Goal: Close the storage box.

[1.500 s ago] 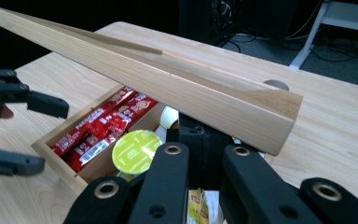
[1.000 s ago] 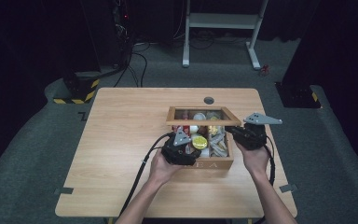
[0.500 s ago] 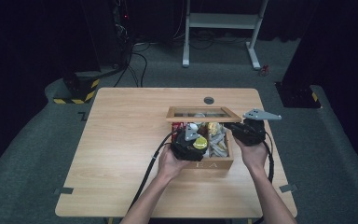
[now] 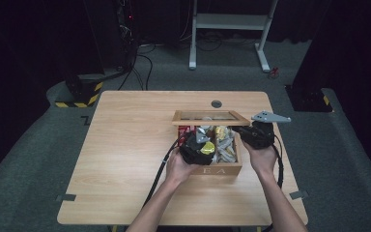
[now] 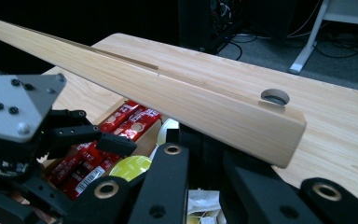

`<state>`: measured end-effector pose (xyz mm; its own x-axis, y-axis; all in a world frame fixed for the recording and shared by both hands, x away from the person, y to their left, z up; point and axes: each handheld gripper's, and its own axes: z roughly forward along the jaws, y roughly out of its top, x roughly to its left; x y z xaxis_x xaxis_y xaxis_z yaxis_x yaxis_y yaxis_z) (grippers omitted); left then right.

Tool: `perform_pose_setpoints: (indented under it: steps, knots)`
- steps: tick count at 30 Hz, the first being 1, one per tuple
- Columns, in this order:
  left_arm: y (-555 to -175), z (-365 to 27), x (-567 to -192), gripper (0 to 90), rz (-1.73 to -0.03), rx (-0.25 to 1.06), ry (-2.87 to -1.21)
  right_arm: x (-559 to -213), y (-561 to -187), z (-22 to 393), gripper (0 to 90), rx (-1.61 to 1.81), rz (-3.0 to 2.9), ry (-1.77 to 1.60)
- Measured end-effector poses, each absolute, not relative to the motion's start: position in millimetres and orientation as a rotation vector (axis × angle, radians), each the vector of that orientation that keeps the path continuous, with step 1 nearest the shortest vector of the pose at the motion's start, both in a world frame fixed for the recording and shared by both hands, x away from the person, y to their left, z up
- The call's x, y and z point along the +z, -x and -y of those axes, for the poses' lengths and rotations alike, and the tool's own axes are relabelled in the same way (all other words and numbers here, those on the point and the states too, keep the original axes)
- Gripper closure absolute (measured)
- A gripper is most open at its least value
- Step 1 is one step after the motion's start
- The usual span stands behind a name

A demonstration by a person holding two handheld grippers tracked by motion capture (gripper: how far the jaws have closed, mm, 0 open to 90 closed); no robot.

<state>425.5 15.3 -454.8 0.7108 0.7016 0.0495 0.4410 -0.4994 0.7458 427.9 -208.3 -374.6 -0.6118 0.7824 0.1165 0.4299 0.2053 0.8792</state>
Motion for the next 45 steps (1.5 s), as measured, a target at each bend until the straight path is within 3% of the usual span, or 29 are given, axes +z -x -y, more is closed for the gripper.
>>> perform_pose_setpoints:
  steps: [12,45]
  knots:
    - [-428.3,-12.6,-455.2,37.1,-0.855,0.461,-2.221,-373.0,-428.7,207.1,90.0,1.362,-2.132,-1.149]
    - [-417.1,-34.1,-436.1,38.5,-0.826,0.44,-2.125,-375.3,-428.6,207.6,90.0,1.372,-2.136,-1.136]
